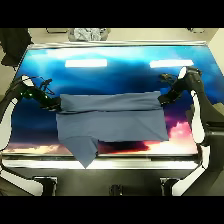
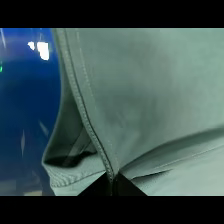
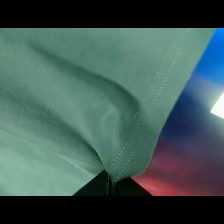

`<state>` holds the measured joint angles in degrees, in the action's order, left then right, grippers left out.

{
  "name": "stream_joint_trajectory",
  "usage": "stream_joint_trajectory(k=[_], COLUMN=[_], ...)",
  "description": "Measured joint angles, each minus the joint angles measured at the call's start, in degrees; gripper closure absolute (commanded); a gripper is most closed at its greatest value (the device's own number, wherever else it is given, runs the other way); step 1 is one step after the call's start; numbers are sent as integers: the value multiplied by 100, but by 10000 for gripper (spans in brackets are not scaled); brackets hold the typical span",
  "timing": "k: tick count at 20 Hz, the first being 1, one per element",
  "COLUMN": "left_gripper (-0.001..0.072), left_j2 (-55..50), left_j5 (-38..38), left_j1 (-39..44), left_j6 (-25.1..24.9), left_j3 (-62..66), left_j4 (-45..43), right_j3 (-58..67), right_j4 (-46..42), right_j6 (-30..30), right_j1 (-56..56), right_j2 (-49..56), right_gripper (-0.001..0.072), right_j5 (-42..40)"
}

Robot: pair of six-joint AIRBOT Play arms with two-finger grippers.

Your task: Fold the shirts.

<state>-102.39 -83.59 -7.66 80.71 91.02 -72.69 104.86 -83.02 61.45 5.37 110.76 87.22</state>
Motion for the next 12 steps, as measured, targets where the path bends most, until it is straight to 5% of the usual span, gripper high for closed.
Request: stream_joint_trajectory(k=[2, 3, 4, 5, 12], left_gripper=[629, 398, 202, 195, 196], left_j2=[0, 0, 0, 2, 673], left_j5=[-61, -81, -129, -173, -721], left_j1=[0, 0, -4, -15, -481], left_j6=[81, 103, 138, 166, 186], left_j3=[-4, -4, 15, 63, 164], left_j4=[0, 2, 9, 59, 199], right_j3=[-111, -146, -164, -155, -26], right_j4=[13, 35, 57, 68, 83], right_j6=[-9, -15, -17, -22, -337], right_j1=[9, 9, 9, 11, 675], right_j2=[0, 0, -7, -26, -874], right_gripper=[633, 450, 175, 7, 122], right_j5=[120, 144, 146, 160, 835])
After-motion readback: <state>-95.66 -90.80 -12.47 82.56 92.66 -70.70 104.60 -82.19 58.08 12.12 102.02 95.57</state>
